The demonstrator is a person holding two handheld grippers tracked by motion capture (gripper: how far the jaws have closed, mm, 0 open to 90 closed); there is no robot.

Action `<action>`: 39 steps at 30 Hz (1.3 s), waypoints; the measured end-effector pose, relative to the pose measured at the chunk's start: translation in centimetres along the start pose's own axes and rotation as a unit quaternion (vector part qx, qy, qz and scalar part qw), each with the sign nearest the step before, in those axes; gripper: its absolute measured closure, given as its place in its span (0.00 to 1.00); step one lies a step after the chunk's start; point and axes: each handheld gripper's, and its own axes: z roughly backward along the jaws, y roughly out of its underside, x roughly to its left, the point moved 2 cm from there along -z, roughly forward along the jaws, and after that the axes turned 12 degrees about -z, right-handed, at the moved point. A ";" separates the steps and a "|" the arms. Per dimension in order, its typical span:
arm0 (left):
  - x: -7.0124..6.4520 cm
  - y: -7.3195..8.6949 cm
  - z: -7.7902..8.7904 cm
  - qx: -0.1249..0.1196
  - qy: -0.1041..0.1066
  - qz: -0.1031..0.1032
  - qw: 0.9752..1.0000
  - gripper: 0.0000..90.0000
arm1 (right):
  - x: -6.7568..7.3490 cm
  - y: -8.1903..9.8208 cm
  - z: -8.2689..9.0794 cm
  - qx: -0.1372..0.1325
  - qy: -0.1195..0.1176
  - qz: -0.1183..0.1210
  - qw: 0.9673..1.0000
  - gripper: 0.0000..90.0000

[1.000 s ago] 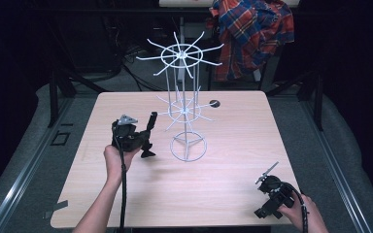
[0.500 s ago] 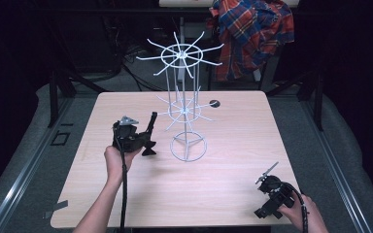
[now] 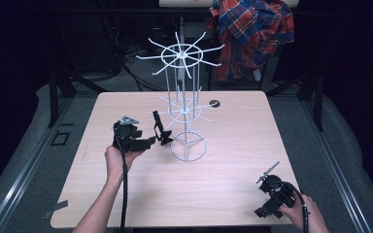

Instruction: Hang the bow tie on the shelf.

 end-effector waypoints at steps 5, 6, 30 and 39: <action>-0.1 0.0 0.3 0.008 0.009 0.001 1.000 0.24 | 0.0 0.0 0.1 -0.004 -0.004 -0.007 1.000 0.11; -0.1 0.1 0.4 0.013 0.010 0.000 1.000 0.22 | 0.0 0.0 0.2 -0.002 -0.002 -0.005 1.000 0.11; -0.8 4.2 3.7 0.104 -0.010 -0.038 0.994 0.00 | 0.3 0.0 0.5 -0.012 0.001 0.003 1.000 0.11; -1.8 6.4 5.2 0.124 -0.002 -0.050 0.991 0.00 | 0.4 0.0 0.3 -0.024 0.001 -0.006 1.000 0.11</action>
